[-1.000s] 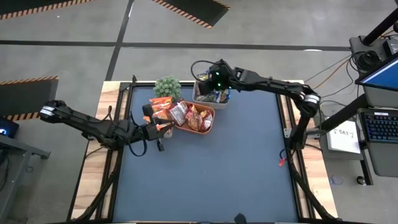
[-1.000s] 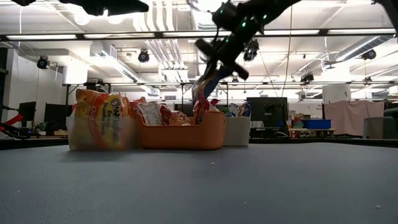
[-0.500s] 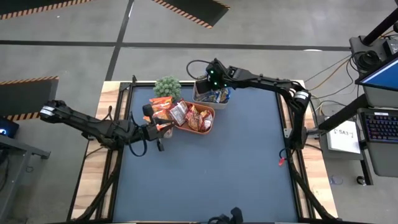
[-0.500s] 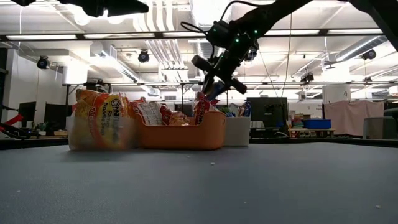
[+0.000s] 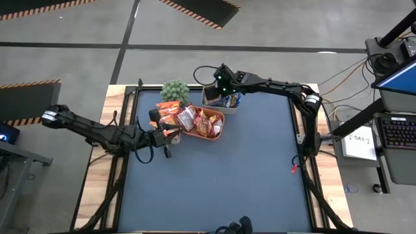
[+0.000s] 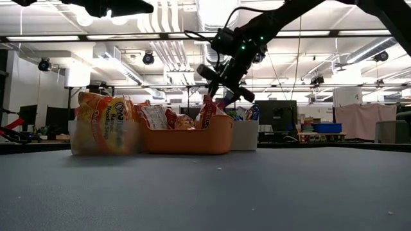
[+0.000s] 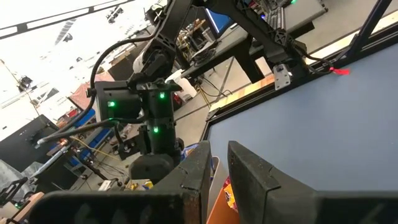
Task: Sort Maruchan noodles
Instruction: Put the blue noodle pack into the gray bin
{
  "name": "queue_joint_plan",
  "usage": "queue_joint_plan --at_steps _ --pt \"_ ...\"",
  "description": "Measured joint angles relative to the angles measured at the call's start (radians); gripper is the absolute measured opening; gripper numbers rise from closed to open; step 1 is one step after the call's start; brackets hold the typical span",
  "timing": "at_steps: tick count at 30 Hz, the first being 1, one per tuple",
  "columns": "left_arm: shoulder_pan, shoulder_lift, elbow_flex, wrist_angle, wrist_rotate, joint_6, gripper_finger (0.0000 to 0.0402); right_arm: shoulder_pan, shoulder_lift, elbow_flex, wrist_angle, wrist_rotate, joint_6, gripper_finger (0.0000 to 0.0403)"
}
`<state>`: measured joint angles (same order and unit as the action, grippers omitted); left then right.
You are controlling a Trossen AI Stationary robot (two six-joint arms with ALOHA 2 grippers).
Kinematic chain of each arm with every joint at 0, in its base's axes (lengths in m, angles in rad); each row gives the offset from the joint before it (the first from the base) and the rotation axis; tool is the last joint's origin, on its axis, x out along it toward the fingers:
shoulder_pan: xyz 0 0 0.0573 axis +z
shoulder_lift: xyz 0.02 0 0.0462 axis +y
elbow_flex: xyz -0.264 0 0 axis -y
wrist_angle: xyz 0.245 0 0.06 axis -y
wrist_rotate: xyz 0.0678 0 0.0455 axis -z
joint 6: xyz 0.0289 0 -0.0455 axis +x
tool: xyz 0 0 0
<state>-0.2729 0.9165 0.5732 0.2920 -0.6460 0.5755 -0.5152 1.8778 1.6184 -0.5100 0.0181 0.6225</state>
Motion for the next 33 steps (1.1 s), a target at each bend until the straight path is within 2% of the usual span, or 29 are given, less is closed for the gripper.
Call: queue_joint_plan --at_steps 5,9,14,23,33 --pt "0.000 0.000 0.000 0.000 0.000 0.000 0.0039 0.000 -0.003 0.000 0.035 0.000 -0.042 0.0233" --pt "0.000 0.000 0.000 0.000 0.000 0.000 0.0039 0.000 -0.006 0.006 0.063 0.000 -0.064 0.0241" --pt "0.000 0.000 0.000 0.000 0.000 0.007 0.0039 0.003 -0.006 0.006 0.085 0.001 -0.077 0.0210" --pt "0.000 0.000 0.000 0.000 0.000 0.007 0.0039 0.007 0.016 -0.006 0.168 0.012 -0.100 0.0120" --pt "0.000 0.000 0.000 -0.001 0.000 0.008 0.0039 0.012 0.092 -0.005 0.218 0.025 -0.103 0.0105"
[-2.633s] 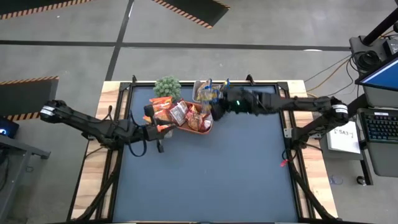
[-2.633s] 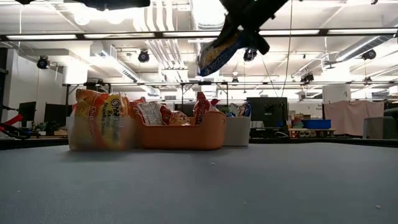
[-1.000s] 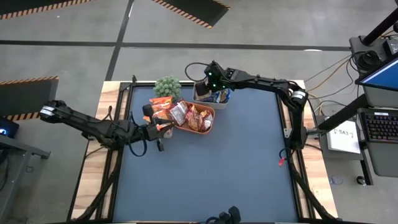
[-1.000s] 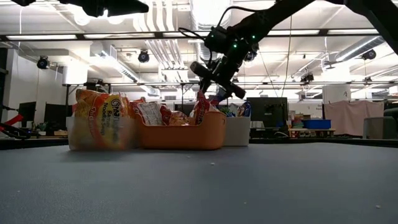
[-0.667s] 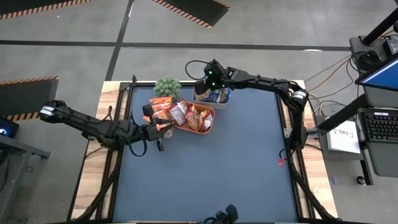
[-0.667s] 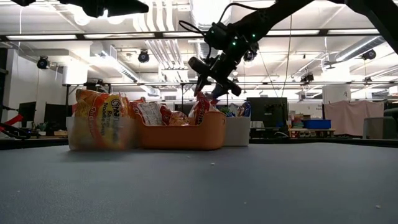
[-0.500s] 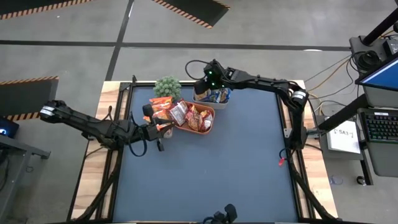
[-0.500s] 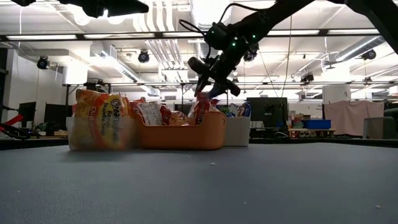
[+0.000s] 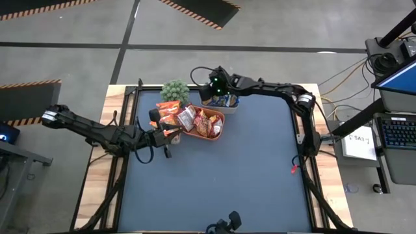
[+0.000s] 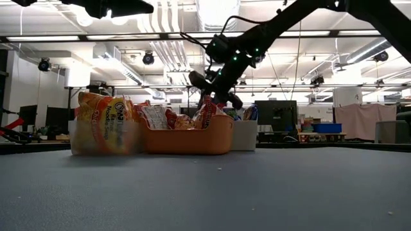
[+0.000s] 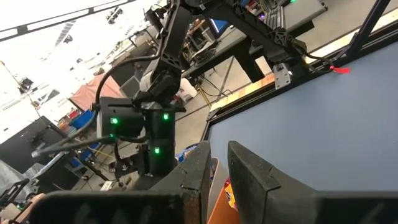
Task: Sort Maruchan noodles
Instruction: Put the blue noodle pack into the gray bin
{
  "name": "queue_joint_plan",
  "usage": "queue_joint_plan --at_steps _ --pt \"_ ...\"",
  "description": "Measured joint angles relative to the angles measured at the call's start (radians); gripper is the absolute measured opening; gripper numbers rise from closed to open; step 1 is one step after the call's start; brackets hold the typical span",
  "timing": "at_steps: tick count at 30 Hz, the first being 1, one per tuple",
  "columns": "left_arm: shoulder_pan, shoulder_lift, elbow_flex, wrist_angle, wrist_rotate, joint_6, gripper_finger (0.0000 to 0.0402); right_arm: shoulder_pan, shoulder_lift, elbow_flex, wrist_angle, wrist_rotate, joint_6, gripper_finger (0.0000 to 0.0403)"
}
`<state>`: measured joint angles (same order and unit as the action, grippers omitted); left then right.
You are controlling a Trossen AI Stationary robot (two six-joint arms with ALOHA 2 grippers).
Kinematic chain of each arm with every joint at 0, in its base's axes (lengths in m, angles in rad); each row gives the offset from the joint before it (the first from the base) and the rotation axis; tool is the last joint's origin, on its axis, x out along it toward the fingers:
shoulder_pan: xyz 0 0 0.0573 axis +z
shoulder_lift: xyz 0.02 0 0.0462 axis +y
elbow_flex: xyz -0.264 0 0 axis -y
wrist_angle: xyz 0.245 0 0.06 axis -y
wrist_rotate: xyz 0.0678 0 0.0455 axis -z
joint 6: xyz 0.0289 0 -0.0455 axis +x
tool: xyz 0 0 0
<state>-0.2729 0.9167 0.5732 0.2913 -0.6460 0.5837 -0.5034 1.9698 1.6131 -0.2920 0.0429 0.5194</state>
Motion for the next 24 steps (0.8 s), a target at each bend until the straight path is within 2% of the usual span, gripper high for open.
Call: queue_joint_plan --at_steps 12,24 --pt "0.000 0.000 0.000 0.000 0.000 0.002 0.0039 0.002 -0.012 -0.002 -0.017 0.008 -0.007 0.0113" --pt "0.000 -0.013 -0.011 -0.006 0.000 0.008 0.0039 0.002 -0.040 0.061 -0.115 0.005 -0.059 0.0202"
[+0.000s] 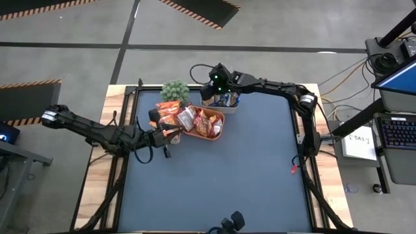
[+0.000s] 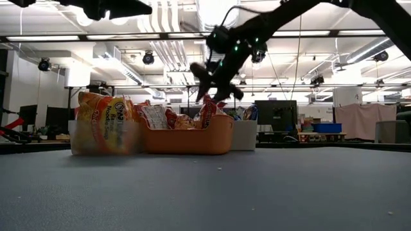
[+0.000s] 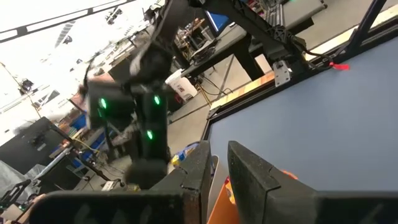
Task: Sort Maruchan noodles
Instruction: Put the blue noodle pack into the gray bin, then return to Home Position
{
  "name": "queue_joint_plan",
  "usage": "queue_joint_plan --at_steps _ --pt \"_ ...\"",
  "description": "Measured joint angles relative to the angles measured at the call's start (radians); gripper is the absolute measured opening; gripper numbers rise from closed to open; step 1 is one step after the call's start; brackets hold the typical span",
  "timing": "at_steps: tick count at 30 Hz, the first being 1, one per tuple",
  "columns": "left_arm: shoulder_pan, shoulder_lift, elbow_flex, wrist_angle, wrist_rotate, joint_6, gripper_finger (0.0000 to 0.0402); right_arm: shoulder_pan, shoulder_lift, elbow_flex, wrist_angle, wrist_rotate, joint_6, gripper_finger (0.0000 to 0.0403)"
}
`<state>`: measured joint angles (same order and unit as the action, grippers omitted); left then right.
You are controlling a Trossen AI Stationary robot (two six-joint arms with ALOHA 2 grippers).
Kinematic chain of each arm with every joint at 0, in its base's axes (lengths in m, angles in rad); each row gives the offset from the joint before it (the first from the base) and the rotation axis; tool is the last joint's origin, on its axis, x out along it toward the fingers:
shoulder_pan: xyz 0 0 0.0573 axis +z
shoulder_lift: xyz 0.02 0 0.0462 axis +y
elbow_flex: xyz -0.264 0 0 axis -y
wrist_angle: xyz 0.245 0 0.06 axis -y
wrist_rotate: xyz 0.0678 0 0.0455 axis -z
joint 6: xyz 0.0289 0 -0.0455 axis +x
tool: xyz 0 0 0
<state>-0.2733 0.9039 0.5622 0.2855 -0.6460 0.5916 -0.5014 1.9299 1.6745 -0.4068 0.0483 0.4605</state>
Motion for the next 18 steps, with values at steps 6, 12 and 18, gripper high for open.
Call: queue_joint_plan --at_steps 6,12,18 --pt "0.000 -0.096 -0.066 0.001 0.000 0.003 0.0039 0.062 -0.115 -0.012 -0.072 0.040 -0.161 0.0214" --pt "0.001 -0.262 -0.156 0.014 0.001 0.000 0.0039 0.181 -0.262 -0.129 -0.071 0.089 -0.305 0.0215" --pt "0.002 -0.412 -0.225 0.025 0.005 -0.005 0.0039 0.307 -0.438 -0.398 0.065 0.076 -0.356 0.0215"
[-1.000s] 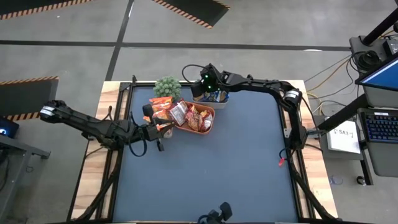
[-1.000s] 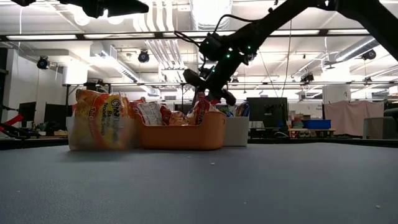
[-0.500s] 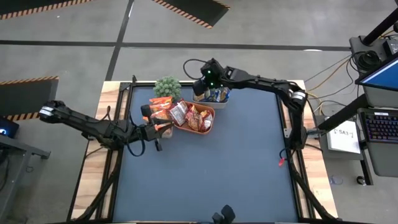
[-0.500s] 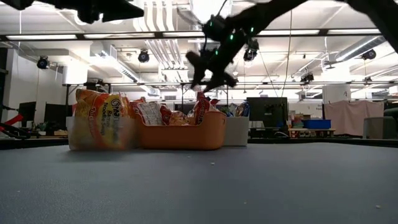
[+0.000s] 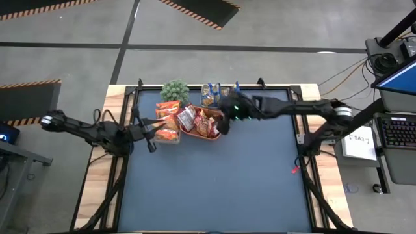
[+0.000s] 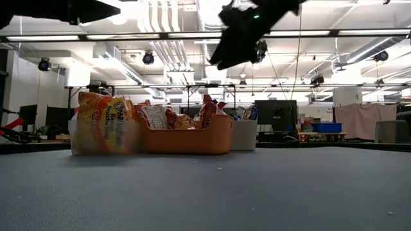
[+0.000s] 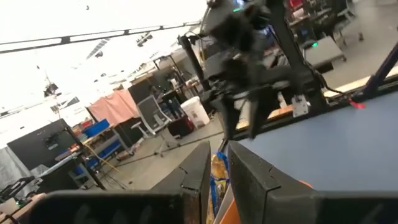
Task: Sort Maruchan noodles
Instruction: Return to Home Position
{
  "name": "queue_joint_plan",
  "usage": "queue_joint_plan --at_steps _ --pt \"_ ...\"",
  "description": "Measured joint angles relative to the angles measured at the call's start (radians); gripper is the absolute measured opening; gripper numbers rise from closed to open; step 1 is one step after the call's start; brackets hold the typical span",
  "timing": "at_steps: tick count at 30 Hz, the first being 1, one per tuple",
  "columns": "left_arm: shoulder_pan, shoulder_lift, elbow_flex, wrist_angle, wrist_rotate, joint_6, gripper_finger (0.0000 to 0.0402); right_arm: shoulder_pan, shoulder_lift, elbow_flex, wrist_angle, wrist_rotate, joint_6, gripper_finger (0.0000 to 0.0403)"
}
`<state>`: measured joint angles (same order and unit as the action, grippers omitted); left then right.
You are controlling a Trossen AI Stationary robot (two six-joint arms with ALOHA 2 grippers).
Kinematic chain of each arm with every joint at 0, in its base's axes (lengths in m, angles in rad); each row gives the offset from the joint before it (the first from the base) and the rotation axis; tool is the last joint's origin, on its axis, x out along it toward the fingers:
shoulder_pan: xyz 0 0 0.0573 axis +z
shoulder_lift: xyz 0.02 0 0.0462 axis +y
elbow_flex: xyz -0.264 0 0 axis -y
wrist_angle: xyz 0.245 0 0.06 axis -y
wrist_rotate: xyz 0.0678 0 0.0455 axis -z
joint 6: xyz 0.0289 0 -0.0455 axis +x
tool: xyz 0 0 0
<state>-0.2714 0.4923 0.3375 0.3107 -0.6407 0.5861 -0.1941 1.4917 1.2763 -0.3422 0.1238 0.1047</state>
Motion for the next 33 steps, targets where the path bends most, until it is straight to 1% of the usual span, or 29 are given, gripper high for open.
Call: queue_joint_plan --at_steps 4,9,16,23,27,31,33 --pt "0.000 -0.084 -0.033 -0.004 0.001 -0.003 0.0039 0.061 -0.140 -0.236 0.211 -0.001 -0.027 0.0215" --pt "0.000 -0.158 -0.057 -0.005 0.001 -0.029 0.0039 0.101 -0.311 -0.512 0.443 -0.003 -0.055 0.0215" --pt "0.000 -0.222 -0.103 -0.009 -0.005 -0.104 0.0039 0.105 -0.559 -0.815 0.615 -0.002 -0.055 0.0215" --pt "0.000 -0.244 -0.157 -0.012 -0.005 -0.237 0.0039 0.105 -0.799 -1.027 0.728 -0.027 -0.070 0.0215" --pt "0.000 -0.252 -0.181 -0.014 -0.010 -0.276 0.0039 0.105 -0.935 -1.111 0.729 -0.028 -0.078 0.0215" --pt "0.000 -0.261 -0.184 -0.014 -0.041 -0.293 0.0039 0.105 -1.062 -1.176 0.729 -0.075 -0.094 0.0215" --pt "0.000 -0.263 -0.184 -0.014 -0.065 -0.293 0.0039 0.105 -1.129 -1.201 0.717 -0.080 -0.099 0.0215"
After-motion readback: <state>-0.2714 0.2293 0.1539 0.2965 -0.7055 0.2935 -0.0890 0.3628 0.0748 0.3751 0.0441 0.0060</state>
